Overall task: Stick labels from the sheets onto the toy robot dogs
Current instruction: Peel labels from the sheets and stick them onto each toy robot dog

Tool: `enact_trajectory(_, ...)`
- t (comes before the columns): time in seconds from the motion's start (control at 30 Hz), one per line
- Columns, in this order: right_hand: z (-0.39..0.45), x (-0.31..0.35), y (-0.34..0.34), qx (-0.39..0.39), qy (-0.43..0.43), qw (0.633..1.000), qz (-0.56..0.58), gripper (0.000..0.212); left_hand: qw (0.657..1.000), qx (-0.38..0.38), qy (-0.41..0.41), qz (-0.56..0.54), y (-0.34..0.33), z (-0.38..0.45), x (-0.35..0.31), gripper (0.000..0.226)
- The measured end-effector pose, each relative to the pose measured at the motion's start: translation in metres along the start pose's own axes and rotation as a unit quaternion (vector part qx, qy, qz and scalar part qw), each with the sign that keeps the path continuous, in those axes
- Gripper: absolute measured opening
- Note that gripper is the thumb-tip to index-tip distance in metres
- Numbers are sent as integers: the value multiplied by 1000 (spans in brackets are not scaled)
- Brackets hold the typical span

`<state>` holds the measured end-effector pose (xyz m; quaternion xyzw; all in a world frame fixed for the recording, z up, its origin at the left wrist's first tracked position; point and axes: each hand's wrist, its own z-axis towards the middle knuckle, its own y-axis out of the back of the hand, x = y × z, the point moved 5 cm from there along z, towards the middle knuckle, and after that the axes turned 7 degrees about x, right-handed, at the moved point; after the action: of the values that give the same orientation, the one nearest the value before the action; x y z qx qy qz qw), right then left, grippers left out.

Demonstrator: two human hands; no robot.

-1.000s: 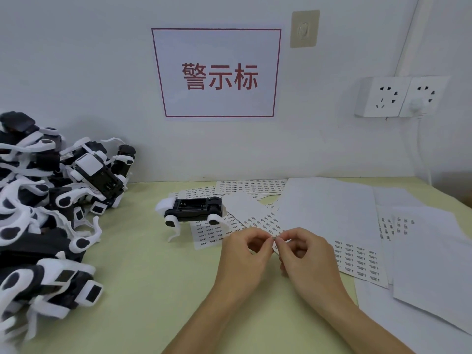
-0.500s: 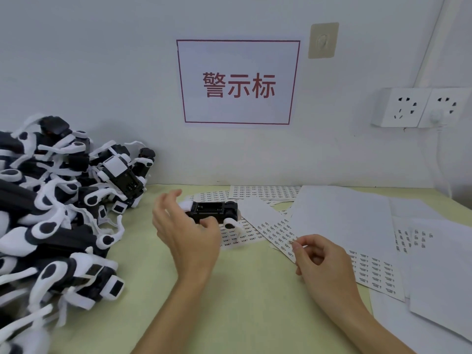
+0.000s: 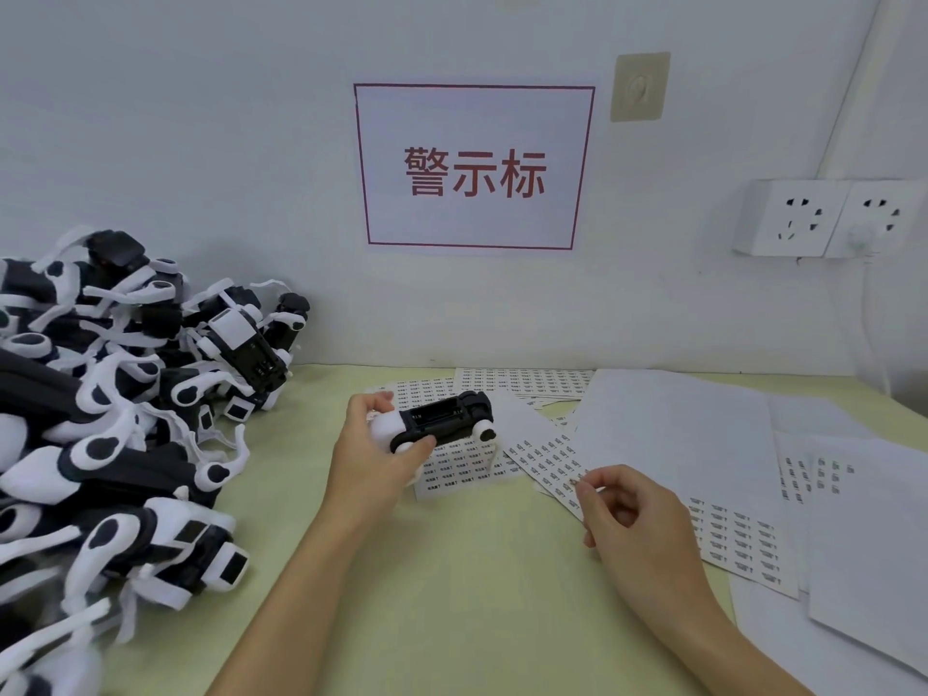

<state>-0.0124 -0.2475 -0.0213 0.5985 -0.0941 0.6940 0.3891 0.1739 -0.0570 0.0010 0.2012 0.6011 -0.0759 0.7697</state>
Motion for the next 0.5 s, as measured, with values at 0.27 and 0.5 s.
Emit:
enact_trajectory(0.27,0,0,-1,3,1,1000,14,16,898,49,164,-405,-28,-10,-1,20)
enact_trajectory(0.5,0,2,-1,6,4,1000,11,16,858,42,201,-470,-57,-17,5,17)
